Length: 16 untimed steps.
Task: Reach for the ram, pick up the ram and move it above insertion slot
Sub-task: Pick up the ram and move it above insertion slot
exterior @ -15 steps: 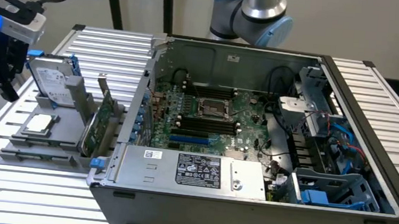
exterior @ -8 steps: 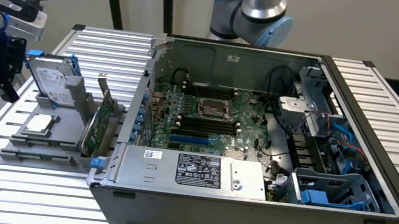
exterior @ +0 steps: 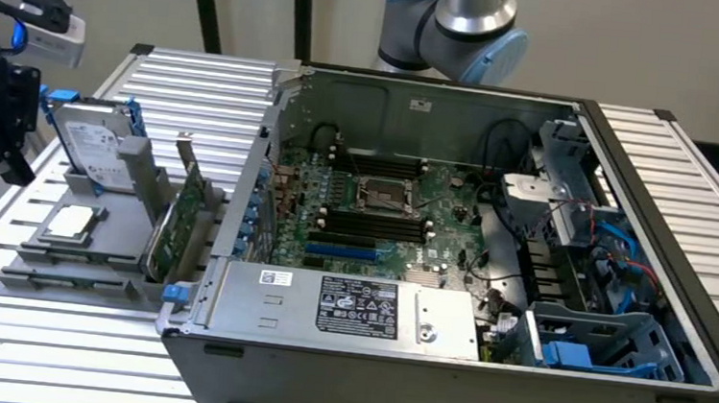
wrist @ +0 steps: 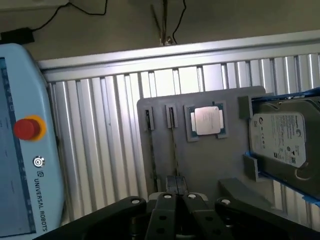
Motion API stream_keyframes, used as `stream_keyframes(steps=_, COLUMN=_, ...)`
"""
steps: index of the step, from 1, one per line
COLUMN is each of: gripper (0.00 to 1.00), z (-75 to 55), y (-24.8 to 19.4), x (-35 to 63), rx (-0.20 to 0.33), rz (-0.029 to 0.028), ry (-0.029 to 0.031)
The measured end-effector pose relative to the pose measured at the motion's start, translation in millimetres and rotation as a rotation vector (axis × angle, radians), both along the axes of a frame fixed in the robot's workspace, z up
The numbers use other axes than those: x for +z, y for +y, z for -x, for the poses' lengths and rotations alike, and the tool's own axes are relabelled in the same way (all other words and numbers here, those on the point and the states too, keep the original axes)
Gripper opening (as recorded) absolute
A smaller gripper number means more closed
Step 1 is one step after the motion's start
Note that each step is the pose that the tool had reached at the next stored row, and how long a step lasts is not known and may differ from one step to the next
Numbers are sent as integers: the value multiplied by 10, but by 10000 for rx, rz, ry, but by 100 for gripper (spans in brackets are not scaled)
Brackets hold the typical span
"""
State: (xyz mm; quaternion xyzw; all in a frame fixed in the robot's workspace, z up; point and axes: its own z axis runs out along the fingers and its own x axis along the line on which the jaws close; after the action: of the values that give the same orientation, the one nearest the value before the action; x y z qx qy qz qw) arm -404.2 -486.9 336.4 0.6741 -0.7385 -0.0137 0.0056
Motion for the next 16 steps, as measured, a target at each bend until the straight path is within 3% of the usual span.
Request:
stream_keyframes(steps=6, gripper=12, z=-2, y=0, x=-1, rx=292, rz=-17, ry=-2)
stream_keyframes(steps=8, gripper=24, z=-2, y=0, x=-1, rx=292, rz=-17, ry=-1)
stream_keyframes(steps=9, gripper=24, z=-2, y=0, x=-1, rx=292, rz=-17, ry=-2)
stream_keyframes(steps=13, gripper=42, z=-2, y=0, x=-35, rx=292, rz=-17, ry=-2)
stream_keyframes(steps=16, gripper=42, z=-2, y=-4, x=-89, rx=292, rz=-18, ry=-3)
